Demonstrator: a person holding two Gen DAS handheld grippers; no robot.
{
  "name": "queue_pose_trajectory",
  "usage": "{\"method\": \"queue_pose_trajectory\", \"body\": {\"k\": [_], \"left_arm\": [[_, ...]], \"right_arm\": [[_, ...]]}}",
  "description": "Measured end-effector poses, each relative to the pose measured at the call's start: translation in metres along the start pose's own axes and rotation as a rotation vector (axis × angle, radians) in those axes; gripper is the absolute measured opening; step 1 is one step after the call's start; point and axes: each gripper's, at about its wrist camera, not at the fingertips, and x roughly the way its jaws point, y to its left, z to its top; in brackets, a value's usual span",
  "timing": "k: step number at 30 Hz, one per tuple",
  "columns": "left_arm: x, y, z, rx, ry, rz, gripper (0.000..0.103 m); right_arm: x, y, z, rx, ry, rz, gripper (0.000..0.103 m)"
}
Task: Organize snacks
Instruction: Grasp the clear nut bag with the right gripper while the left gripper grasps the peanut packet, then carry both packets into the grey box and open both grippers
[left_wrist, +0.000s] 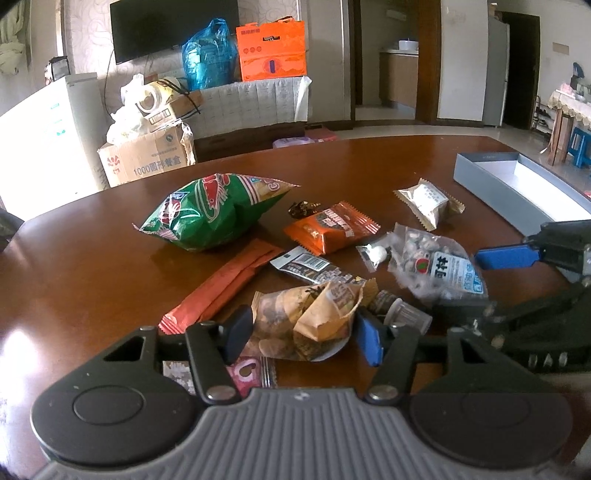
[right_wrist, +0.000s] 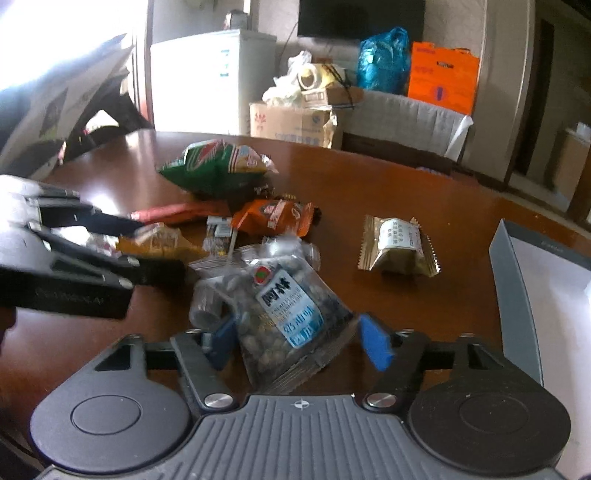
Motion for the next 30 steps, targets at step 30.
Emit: {"method": "queue_pose_trajectory", "body": {"k": [30], "left_arm": [[-0.027,-0.025,0.026,0.011,-0.077,0.009,0.056]], "right_arm": [[-0.074,0.006,0.01,0.009,-0.094,-0.022,0.034]]}}
